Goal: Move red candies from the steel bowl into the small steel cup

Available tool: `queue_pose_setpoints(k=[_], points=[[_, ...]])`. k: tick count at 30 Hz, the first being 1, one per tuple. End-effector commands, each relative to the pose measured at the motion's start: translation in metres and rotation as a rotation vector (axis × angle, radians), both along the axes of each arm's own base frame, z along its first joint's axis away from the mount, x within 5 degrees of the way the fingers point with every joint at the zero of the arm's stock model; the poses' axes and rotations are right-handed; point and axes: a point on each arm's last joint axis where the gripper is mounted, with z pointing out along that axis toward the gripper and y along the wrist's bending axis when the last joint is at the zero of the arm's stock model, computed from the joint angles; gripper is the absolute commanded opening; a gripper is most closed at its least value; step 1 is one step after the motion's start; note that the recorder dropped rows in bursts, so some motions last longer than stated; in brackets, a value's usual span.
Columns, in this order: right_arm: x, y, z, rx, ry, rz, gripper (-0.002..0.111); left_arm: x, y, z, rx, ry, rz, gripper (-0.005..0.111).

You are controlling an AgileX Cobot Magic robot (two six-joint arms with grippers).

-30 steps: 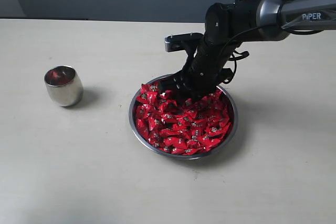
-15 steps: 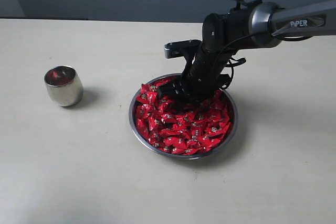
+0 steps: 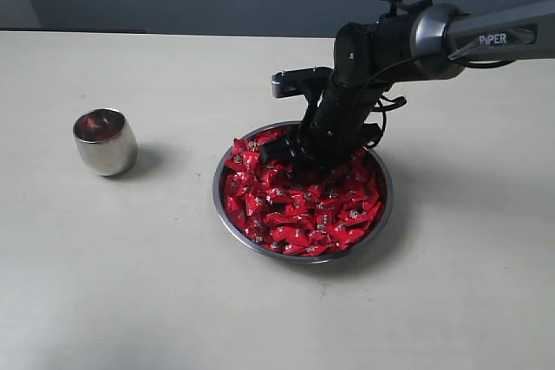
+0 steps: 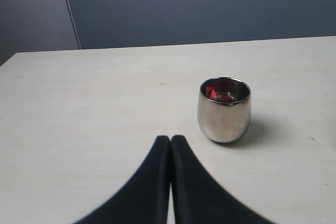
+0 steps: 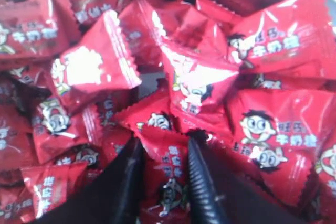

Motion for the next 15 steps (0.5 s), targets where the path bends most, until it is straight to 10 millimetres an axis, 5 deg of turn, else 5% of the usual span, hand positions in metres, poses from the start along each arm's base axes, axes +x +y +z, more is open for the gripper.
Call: queue_pose_setpoints(k=[1,5,15], points=[[-0.001,-0.002,-0.001,-0.015,0.01,0.009,0.018,0.0,0.0,-0.001,-0.003,-0.003,0.001,0.0],[-0.001,-0.005,-0.001,-0.04,0.009,0.028,0.01,0.0,0.0,-0.001,-0.003,-0.003,0.001,0.0],[-0.001,-0.004,0.013,-0.017,-0.022,0.027,0.01,0.0,0.0,-0.001,-0.003,-0.003,0.001,0.0]])
